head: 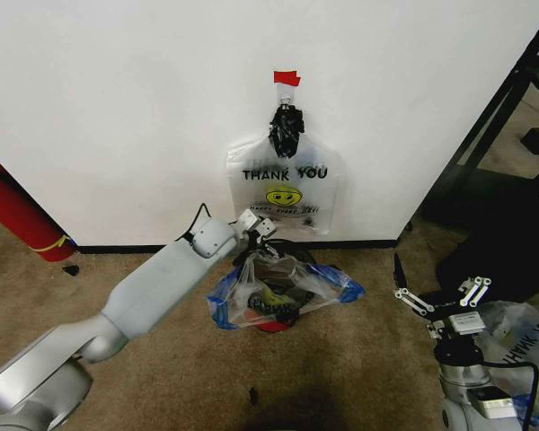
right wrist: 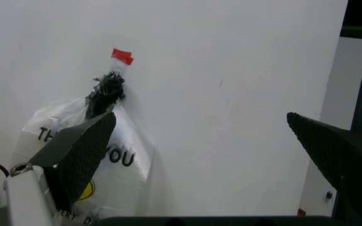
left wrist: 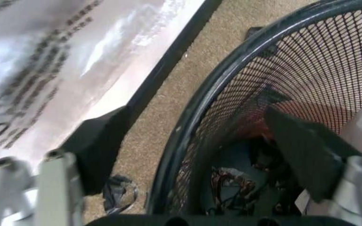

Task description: Pick up the garbage bag from the wall and place it over the trash bin.

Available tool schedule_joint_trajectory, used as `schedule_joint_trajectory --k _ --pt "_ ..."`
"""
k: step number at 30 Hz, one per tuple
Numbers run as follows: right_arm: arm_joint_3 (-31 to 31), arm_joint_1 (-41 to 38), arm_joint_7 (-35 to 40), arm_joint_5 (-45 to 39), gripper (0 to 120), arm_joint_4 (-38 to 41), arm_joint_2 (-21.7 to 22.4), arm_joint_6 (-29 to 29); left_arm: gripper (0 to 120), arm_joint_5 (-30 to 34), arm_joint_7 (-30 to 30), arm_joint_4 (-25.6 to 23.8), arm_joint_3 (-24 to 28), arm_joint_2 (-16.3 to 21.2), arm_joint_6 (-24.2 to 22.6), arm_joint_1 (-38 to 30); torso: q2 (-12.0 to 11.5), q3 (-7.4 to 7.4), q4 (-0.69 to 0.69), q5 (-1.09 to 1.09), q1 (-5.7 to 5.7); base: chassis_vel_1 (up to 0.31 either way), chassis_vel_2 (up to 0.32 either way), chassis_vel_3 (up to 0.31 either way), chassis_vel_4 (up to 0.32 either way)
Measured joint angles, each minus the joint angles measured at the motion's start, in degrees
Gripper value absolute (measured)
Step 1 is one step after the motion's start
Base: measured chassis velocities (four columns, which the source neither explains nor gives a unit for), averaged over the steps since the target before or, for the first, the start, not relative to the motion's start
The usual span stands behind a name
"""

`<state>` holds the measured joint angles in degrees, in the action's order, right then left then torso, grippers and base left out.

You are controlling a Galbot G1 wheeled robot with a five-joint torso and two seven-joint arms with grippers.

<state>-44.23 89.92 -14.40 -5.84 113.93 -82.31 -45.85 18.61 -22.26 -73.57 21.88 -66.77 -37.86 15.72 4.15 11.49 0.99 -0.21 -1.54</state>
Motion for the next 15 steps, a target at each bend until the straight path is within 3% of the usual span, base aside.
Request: schedule_joint_trajectory --k 3,5,12,15 --pt "-0.02 0.40 0.44 -0.02 100 -0.10 0.04 -0.52 66 1.24 3.23 0.61 0.77 -0.80 0.62 0.08 0.00 0.00 0.00 -0.01 0.00 0.000 0.000 0.000 0.000" --pt "-0.05 0.43 0.58 -0.02 100 -0.12 0.11 -0.54 63 1.48 3.54 0.58 0.77 -0.93 0.39 0.30 0.00 0.00 0.00 -0.01 0.00 0.000 0.000 0.000 0.000" --pt "0.76 -1.20 0.59 1.50 100 0.17 1.18 -0.27 32 1.57 4.97 -0.15 -0.43 -1.46 -1.68 2.49 0.01 -0.01 -0.01 -0.01 0.00 0.000 0.000 0.000 0.000" --pt "1.23 -1.53 0.50 1.66 100 0.20 1.06 -0.11 28 3.27 6.82 -1.22 -0.79 -0.69 -2.45 3.10 0.01 -0.01 0.01 0.00 0.01 0.000 0.000 0.000 0.000"
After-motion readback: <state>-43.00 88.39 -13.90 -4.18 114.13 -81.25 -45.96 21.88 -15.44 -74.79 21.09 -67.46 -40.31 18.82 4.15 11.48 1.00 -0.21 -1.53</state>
